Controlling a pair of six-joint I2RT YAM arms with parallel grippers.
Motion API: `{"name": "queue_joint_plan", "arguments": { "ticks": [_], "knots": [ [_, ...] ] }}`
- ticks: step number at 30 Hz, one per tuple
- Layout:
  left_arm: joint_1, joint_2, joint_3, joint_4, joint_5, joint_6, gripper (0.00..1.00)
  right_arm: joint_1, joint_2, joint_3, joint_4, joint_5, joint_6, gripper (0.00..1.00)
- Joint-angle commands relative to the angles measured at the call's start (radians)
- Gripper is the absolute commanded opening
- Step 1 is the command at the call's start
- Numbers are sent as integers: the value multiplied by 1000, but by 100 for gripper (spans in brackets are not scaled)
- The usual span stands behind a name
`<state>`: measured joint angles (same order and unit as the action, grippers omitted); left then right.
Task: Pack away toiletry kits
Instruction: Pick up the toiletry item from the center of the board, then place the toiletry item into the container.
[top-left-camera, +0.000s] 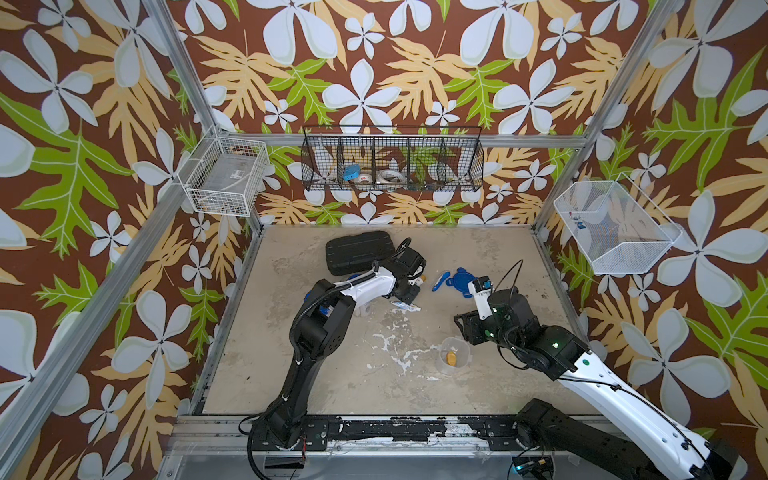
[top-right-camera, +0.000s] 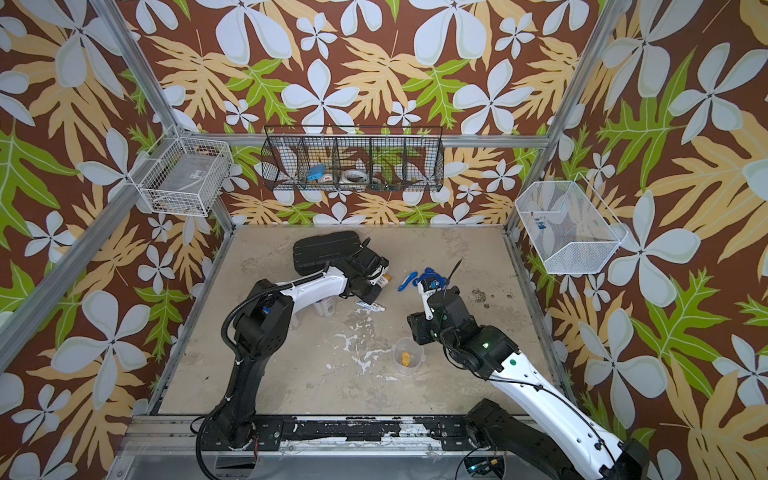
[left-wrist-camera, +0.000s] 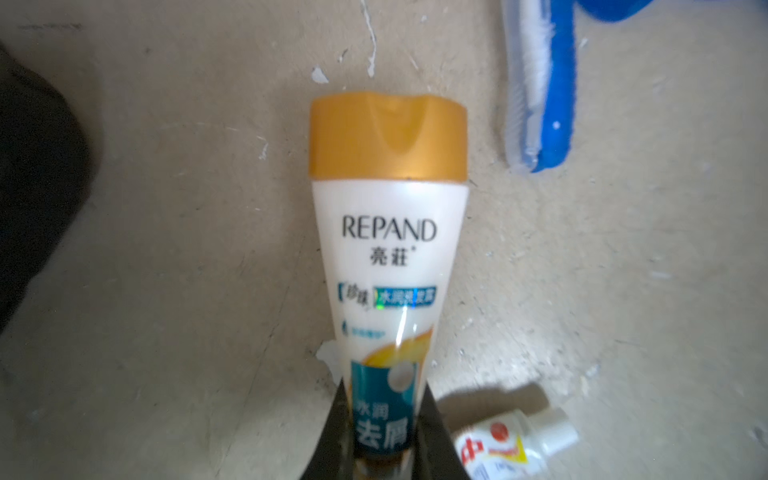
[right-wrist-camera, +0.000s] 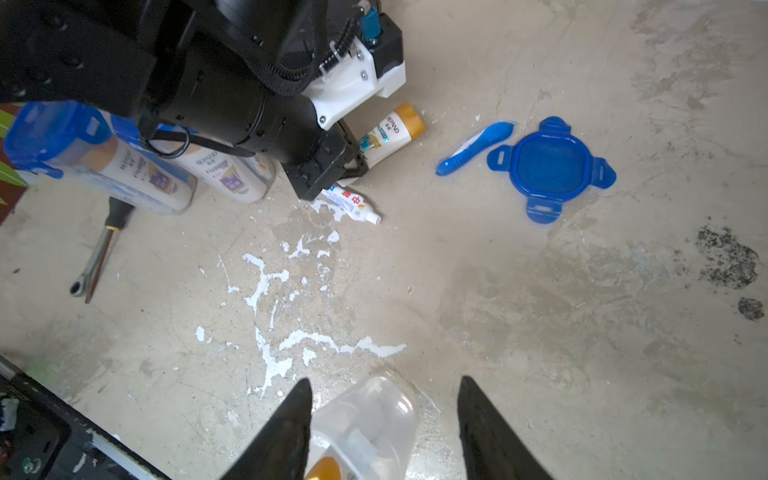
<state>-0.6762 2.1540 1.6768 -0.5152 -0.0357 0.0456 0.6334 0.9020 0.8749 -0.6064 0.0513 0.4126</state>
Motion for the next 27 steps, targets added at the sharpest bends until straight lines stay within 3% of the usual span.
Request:
{"name": "queue_joint_plan", "arguments": {
  "ticks": [1,5,9,15,22,27],
  "knots": [
    [0,-94,-48,46,60,-30,12,-1,13,28,-10,-41,58,62],
    [-6,-261,-180,119,126,-41,12,-29,59,75,-8,-141,113,69],
    [-30,-443,-323,166,171,-43,12,-124,94,105,57,-312,202,73],
    [-115,-677,-505,259,231,-140,13,-180,170,133,195,-525,302,83],
    [-154,-774,-578,302,270,-213,13,-174,203,96,286,-634,347,84],
    [-193,-792,-587,290,277,-195,14,-147,225,76,305,-629,363,82]
  ]
}}
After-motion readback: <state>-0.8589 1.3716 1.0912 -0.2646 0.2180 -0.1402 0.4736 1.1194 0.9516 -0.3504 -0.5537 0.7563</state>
